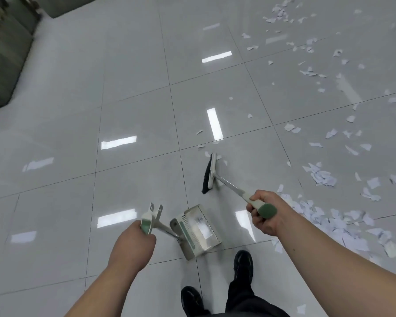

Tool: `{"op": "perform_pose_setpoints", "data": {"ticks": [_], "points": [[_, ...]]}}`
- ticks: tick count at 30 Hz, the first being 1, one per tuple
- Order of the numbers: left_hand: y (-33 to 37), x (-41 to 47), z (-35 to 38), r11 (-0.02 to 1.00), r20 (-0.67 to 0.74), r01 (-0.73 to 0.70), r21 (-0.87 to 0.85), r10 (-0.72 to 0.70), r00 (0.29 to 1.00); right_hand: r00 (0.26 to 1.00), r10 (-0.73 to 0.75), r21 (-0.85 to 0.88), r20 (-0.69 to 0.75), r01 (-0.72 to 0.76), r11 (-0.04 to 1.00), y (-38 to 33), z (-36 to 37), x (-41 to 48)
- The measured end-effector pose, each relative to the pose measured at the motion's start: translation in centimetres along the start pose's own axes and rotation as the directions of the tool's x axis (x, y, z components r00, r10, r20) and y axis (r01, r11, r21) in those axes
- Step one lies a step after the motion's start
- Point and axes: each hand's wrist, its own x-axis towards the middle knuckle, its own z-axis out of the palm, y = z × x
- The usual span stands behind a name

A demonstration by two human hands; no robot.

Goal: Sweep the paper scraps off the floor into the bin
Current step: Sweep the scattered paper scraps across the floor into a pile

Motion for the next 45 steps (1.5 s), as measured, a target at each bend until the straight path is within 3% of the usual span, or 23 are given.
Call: {"op": "perform_pose_setpoints", "data": {"ticks": [11, 19, 25, 38, 45], "points": [[8.8, 1.7, 0.5, 0.981, 0.061, -0.191, 0.034, 0.189, 0.98, 0.989, -0.049, 0.354, -0.14, 0.097, 0.93, -2.2, -6.4, -6.8], [11.6, 4.1, 0.0, 0.962, 0.091, -0.271, 0.034, 0.267, 0.959, 0.975, -0.123, 0.384, -0.186, 0.187, 0.904, -1.8, -5.1, -9.9], [11.5, 7.6, -1.7, 0.961, 0.105, -0.277, 0.024, 0.273, 0.956, 0.978, -0.155, 0.38, -0.141, 0.198, 0.904, -3.3, -0.6, -8.6], [9.3, 21.9, -9.1, 0.978, 0.132, -0.208, 0.036, 0.201, 0.971, 0.986, -0.074, 0.358, 0.148, 0.016, 0.934, -11.5, 19.8, 4.9], [10.2, 28.4, -11.2, 0.973, 0.143, -0.221, 0.071, 0.21, 0.967, 0.983, -0.035, 0.365, 0.182, -0.034, 0.931, -13.6, 25.8, 11.7]]}}
